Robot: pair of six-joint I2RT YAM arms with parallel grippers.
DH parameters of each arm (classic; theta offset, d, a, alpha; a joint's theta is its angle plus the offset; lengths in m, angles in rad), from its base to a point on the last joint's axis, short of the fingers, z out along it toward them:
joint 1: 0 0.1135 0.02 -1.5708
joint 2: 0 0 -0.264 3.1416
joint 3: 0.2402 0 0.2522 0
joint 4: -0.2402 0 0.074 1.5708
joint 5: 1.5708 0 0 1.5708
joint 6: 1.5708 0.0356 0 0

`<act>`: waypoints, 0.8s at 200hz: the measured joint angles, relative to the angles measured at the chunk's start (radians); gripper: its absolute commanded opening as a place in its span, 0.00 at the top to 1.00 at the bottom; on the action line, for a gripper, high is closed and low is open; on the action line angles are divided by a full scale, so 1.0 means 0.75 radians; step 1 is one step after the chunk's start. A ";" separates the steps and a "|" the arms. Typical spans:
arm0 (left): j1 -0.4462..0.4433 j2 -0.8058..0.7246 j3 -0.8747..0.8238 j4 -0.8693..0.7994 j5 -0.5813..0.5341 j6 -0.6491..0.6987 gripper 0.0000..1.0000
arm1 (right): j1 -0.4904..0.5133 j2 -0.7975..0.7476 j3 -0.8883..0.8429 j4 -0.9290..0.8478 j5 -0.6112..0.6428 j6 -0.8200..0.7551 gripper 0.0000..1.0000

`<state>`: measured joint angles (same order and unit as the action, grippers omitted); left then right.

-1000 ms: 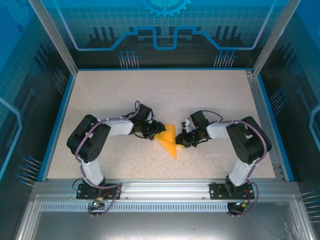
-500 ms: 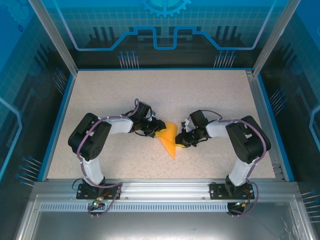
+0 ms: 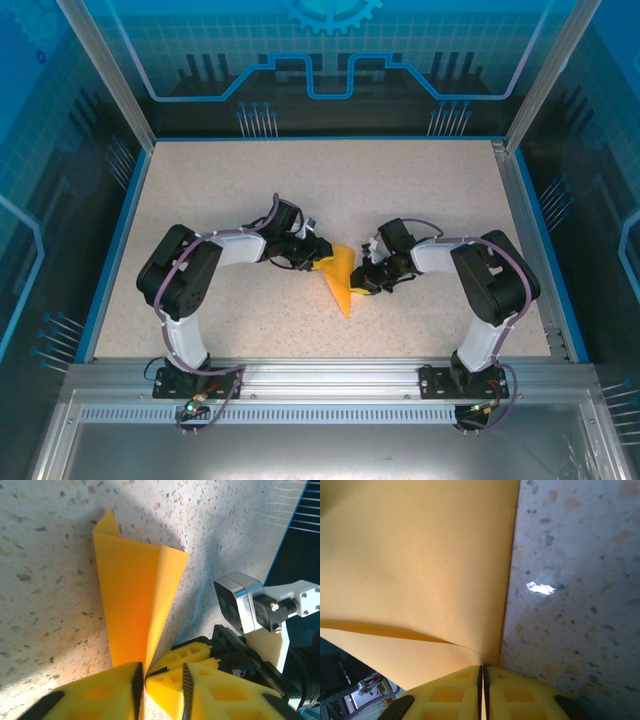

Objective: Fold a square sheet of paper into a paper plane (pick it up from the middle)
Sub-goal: Fold the wing for the fifth time at the center of the table.

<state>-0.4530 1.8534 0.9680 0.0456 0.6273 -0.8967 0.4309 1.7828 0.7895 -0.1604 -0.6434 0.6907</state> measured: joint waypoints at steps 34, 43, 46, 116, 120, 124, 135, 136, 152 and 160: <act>0.002 0.000 -0.002 -0.006 0.002 0.003 0.92 | 0.001 -0.008 0.003 -0.003 -0.003 -0.001 0.81; 0.002 -0.002 -0.012 0.008 -0.001 -0.007 0.93 | 0.002 -0.014 0.002 0.001 -0.001 0.000 0.80; 0.002 -0.004 -0.017 0.011 -0.004 -0.016 0.93 | 0.002 -0.018 0.001 0.001 0.000 0.001 0.79; -0.012 -0.196 -0.222 0.045 -0.220 -0.162 0.96 | 0.046 -0.377 -0.093 0.004 0.335 -0.075 0.61; -0.014 -0.202 -0.225 0.046 -0.226 -0.169 0.96 | 0.059 -0.405 -0.095 0.002 0.357 -0.085 0.61; -0.017 -0.208 -0.227 0.047 -0.235 -0.173 0.96 | 0.078 -0.436 -0.096 -0.001 0.385 -0.095 0.61; -0.026 -0.214 -0.228 0.048 -0.255 -0.184 0.96 | 0.137 -0.499 -0.096 -0.001 0.469 -0.124 0.60; -0.027 -0.214 -0.228 0.049 -0.259 -0.185 0.96 | 0.146 -0.507 -0.096 -0.001 0.480 -0.127 0.60; -0.038 -0.214 -0.228 0.046 -0.280 -0.199 0.96 | 0.256 -0.582 -0.116 0.017 0.603 -0.179 0.59; -0.041 -0.214 -0.227 0.042 -0.287 -0.204 0.96 | 0.322 -0.616 -0.140 0.040 0.673 -0.210 0.58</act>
<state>-0.4839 1.6928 0.7975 0.0769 0.4122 -1.0496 0.6724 1.3209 0.6842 -0.1303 -0.1383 0.5335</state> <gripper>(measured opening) 0.069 0.410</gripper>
